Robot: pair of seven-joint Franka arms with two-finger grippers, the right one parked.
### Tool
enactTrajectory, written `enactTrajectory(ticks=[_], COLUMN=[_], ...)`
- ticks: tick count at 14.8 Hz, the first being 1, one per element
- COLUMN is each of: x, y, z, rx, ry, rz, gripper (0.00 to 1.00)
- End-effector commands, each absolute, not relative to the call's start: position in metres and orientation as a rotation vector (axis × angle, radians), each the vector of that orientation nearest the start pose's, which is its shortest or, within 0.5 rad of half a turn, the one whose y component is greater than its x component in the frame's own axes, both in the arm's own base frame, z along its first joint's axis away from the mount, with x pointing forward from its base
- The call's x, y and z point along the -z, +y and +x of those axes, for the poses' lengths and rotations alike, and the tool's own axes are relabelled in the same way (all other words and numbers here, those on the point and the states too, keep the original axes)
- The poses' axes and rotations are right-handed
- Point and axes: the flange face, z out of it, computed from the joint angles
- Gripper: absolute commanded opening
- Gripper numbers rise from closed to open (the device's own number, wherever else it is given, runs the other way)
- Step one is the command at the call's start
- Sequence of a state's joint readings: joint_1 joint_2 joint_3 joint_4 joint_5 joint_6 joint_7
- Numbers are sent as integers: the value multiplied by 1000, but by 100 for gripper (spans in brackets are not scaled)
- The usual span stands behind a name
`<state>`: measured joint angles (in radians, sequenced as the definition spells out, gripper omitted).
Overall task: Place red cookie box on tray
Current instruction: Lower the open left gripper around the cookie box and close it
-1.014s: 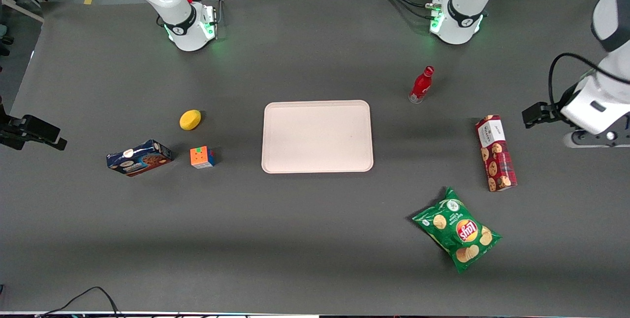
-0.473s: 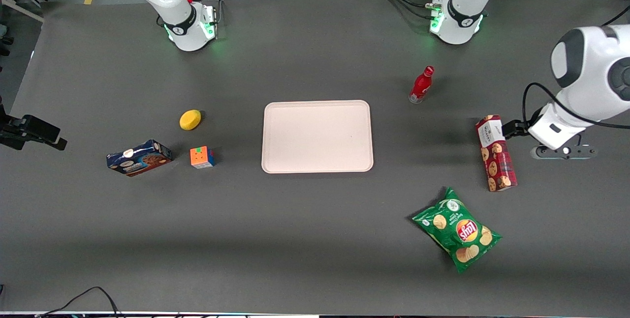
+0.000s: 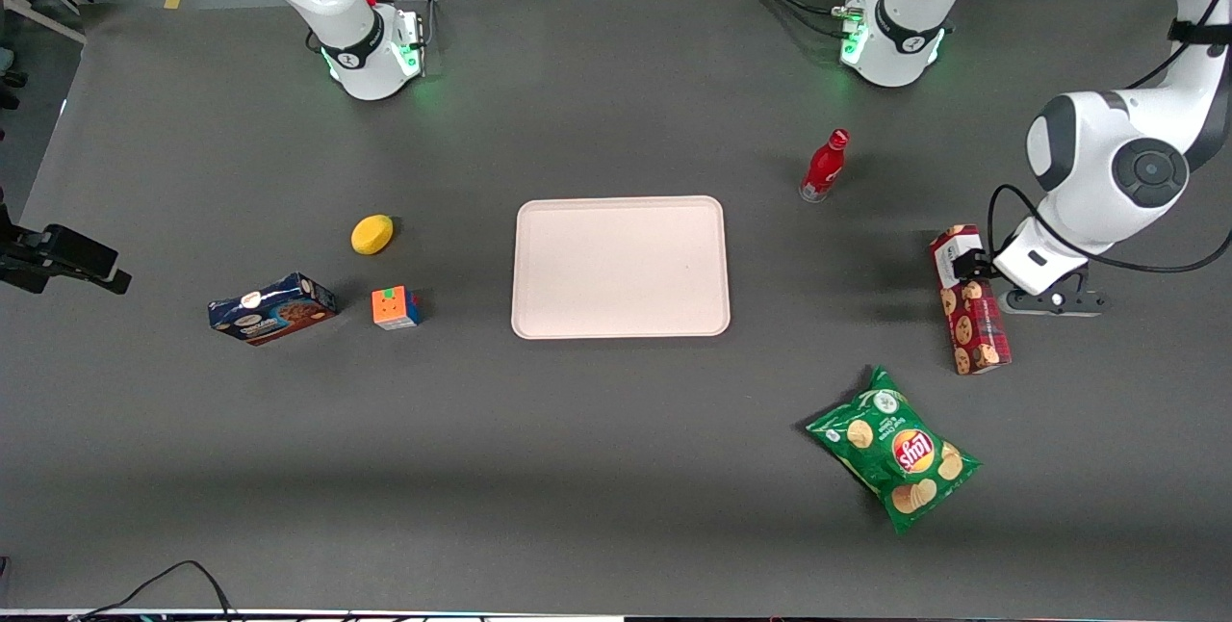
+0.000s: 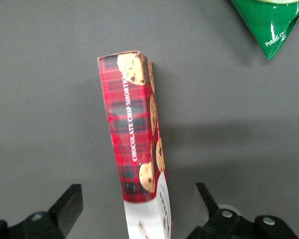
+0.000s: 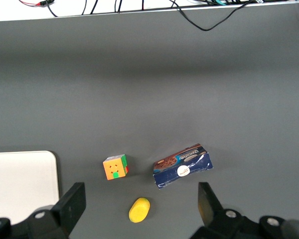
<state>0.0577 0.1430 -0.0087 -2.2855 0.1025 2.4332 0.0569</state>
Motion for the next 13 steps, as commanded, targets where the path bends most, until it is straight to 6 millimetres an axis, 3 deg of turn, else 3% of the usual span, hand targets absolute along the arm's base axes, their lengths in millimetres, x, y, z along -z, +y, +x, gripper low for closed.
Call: enactTrajectory(ticks=[1, 9, 13], x=[-272, -230, -222], y=[32, 48, 50], z=[532, 529, 532], rx=[33, -47, -26], ry=[238, 40, 33], rz=[-3071, -3161, -3160], gripper=[100, 100, 100])
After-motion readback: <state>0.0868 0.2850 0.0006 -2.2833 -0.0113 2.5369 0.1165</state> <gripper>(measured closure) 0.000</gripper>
